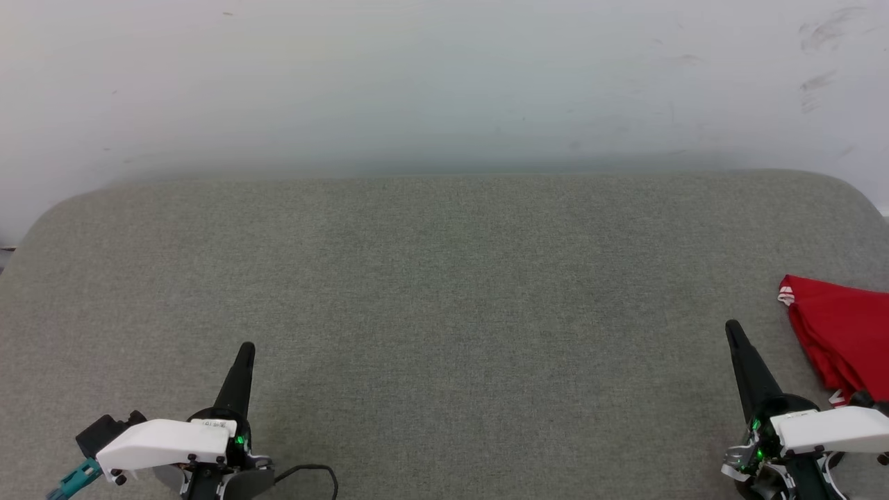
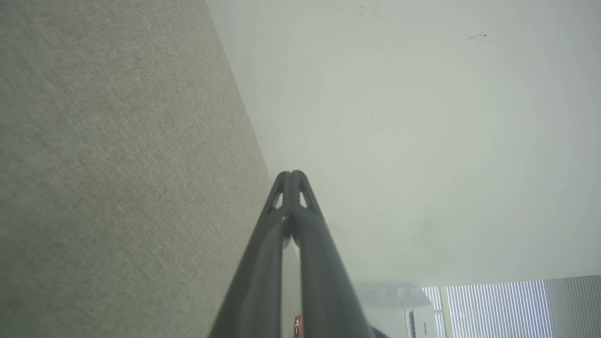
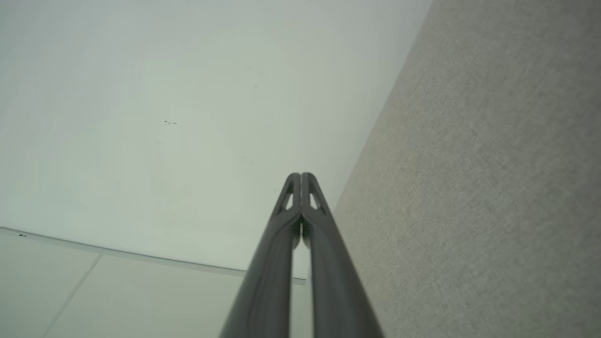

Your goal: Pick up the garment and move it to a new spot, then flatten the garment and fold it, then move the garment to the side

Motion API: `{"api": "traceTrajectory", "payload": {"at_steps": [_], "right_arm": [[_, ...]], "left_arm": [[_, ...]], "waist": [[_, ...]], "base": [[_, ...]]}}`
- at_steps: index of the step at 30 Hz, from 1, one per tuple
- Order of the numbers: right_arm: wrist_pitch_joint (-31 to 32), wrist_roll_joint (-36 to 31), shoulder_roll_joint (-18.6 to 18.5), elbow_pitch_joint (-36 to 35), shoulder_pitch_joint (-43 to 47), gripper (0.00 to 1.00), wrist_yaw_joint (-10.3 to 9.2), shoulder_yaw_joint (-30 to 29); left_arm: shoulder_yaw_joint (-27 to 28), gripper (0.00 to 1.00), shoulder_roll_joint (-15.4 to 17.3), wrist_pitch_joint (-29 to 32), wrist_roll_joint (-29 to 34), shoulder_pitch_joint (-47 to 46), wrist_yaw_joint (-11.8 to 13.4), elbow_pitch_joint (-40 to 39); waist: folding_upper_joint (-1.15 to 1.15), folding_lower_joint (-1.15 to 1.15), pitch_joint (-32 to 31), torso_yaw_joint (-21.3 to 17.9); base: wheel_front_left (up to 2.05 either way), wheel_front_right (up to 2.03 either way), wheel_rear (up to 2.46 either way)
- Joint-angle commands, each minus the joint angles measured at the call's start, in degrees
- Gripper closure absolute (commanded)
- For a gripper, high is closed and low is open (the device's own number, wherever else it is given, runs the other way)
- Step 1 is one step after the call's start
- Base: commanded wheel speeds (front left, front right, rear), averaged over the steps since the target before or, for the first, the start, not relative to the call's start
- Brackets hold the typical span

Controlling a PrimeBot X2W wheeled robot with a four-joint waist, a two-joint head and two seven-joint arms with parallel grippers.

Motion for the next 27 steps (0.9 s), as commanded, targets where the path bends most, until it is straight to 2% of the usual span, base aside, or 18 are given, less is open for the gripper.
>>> {"api": "traceTrajectory", "payload": {"at_steps": [1, 27], "right_arm": [[0.08, 1.06, -0.24, 0.06, -1.29, 1.00, -0.02, -0.07], [0.69, 11.79, 0.03, 2.92, -2.81, 1.00, -0.03, -0.89]], "left_arm": [[0.41, 1.00, -0.27, 0.34, -0.85, -0.74, -0.40, -0.33], [2.38, 1.00, -1.59, 3.10, -10.31, -1.73, -2.11, -0.30]], "waist": [[0.00, 0.00, 0.01, 0.01], [0.00, 0.00, 0.49, 0.29]], "base": [[0.00, 0.00, 0.00], [0.00, 0.00, 0.00]]}}
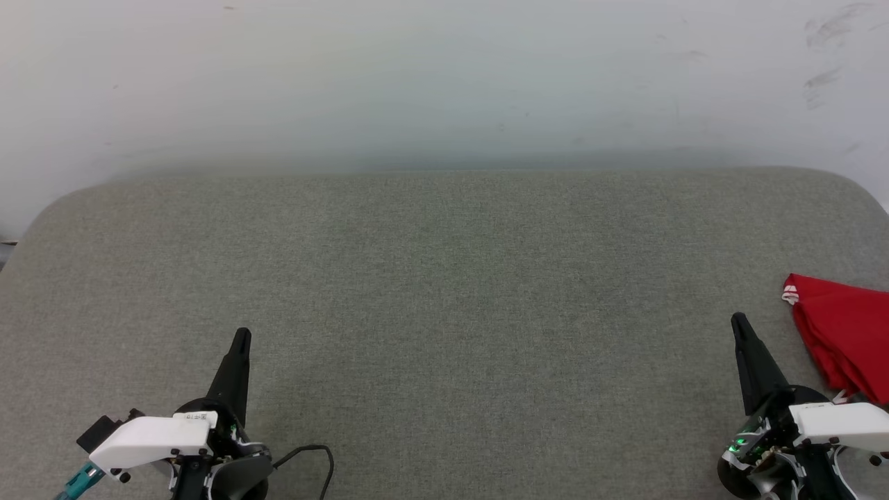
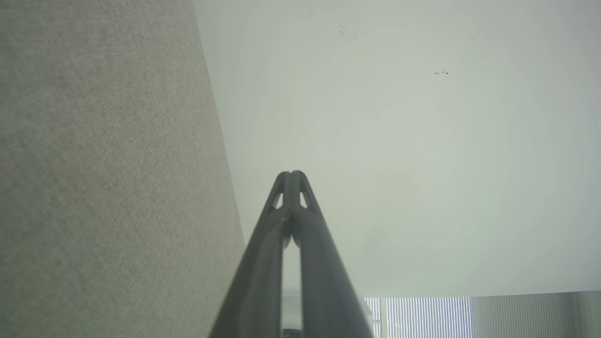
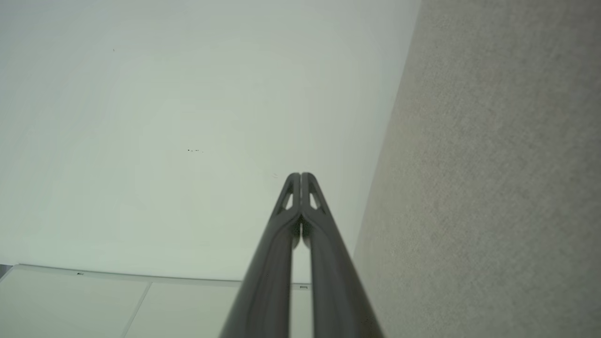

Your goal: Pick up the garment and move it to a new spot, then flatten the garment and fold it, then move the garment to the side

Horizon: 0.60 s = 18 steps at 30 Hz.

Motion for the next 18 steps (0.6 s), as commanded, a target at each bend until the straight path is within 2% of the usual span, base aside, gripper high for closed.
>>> {"api": "traceTrajectory", "payload": {"at_steps": [1, 18], "right_arm": [[0.12, 1.14, -0.01, 0.34, -0.86, 1.00, -0.02, -0.19], [0.24, 0.63, 0.19, 0.31, -0.78, 1.00, -0.02, -0.39]], "left_arm": [[0.41, 1.00, -0.26, 0.39, -0.99, -0.57, -0.37, -0.23], [0.34, 1.00, -0.24, 0.32, -0.81, -0.49, -0.30, -0.24]], "waist": [[0.00, 0.00, 0.03, 0.02], [0.00, 0.00, 0.03, 0.02]], "base": [[0.00, 0.00, 0.00], [0.00, 0.00, 0.00]]}}
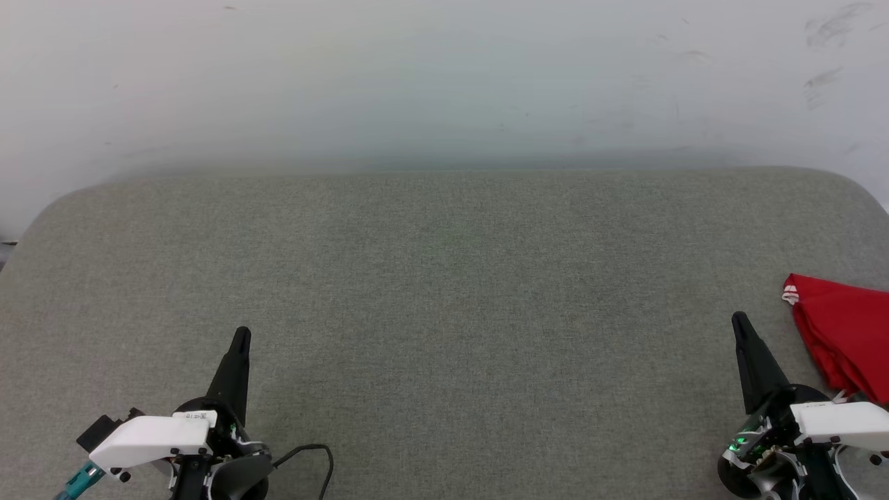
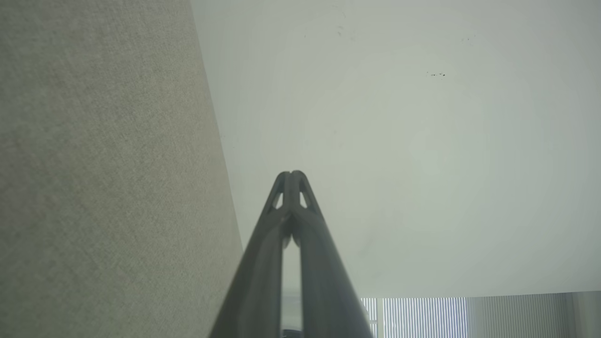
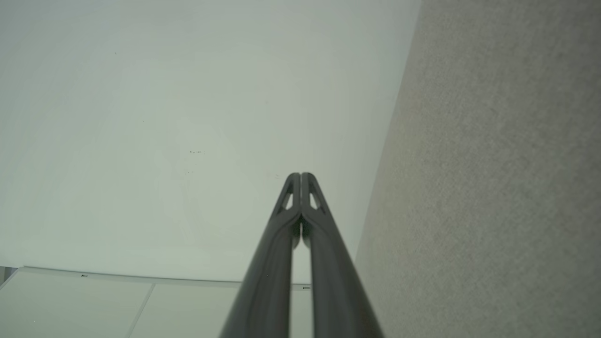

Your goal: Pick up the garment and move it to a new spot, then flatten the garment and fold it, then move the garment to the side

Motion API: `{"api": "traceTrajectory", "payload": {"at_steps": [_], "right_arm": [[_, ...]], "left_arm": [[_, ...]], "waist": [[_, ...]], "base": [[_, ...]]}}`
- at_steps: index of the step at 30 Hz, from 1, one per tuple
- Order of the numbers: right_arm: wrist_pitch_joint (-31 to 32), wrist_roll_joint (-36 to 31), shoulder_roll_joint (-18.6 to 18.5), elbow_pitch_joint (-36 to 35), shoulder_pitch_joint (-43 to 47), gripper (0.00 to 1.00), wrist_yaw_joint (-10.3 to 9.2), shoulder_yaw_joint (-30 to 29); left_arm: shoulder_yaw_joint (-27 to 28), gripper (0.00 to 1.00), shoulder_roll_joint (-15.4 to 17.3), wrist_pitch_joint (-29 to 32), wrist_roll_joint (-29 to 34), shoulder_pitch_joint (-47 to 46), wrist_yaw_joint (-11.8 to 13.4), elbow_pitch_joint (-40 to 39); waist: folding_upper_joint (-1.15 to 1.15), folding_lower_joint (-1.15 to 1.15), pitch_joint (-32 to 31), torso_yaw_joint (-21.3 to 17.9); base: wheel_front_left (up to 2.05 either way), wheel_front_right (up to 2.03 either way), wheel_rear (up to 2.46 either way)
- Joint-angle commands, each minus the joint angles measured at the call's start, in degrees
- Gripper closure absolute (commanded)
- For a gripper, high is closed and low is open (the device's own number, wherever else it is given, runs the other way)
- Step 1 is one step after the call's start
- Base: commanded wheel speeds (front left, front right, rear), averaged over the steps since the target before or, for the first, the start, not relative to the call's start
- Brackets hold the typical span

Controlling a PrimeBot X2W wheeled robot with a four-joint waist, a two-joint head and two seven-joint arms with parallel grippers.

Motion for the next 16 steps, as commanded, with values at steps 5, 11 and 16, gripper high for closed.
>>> {"api": "traceTrajectory", "payload": {"at_steps": [5, 11, 16], "right_arm": [[0.14, -0.24, 0.13, 0.08, -0.59, 1.00, -0.02, -0.15], [0.21, -0.33, 0.19, 0.09, -0.60, 1.00, -0.02, -0.21], [0.27, -0.40, 0.24, 0.08, -0.60, 1.00, -0.02, -0.26]], "left_arm": [[0.15, 1.00, -0.16, 0.17, -0.07, -0.32, -0.16, -0.21], [0.14, 1.00, -0.16, 0.17, -0.07, -0.32, -0.16, -0.21], [0.16, 1.00, -0.16, 0.16, -0.08, -0.32, -0.16, -0.22]], "waist": [[0.00, 0.00, 0.00, 0.00], [0.00, 0.00, 0.00, 0.00], [0.00, 0.00, 0.00, 0.00]], "base": [[0.00, 0.00, 0.00], [0.00, 0.00, 0.00], [0.00, 0.00, 0.00]]}}
